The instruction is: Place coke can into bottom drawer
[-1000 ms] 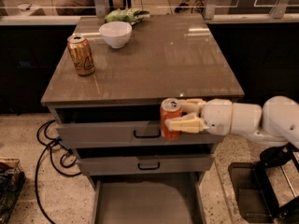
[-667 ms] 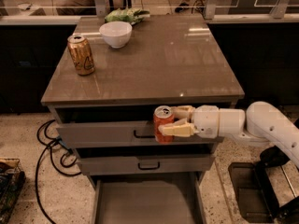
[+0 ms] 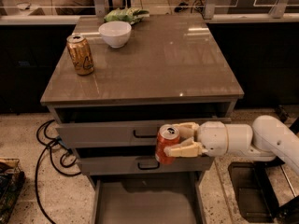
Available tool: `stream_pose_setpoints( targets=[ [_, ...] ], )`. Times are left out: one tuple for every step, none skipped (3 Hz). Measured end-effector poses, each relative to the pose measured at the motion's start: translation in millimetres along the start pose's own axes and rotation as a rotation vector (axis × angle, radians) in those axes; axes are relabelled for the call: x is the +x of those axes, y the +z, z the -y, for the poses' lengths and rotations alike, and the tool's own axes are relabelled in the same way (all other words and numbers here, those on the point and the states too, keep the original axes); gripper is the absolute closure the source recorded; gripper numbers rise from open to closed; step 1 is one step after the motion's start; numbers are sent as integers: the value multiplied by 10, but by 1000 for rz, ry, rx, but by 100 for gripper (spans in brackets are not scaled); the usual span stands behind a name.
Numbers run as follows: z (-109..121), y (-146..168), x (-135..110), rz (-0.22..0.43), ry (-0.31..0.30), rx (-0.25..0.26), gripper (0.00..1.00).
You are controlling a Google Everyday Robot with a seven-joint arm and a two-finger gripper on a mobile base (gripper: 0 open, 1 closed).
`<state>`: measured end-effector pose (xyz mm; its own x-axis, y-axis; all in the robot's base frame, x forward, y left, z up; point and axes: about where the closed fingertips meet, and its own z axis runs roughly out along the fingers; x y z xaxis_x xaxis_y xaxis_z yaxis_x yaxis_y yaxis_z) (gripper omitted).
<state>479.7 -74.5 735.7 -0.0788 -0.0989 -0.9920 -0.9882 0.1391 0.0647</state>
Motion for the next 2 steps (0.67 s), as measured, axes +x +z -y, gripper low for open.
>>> stream_pose_setpoints(
  targets=[
    [-328,18,116,-2,11,-56,100],
    [-356,144,278,-22,15,-50,100]
  ],
)
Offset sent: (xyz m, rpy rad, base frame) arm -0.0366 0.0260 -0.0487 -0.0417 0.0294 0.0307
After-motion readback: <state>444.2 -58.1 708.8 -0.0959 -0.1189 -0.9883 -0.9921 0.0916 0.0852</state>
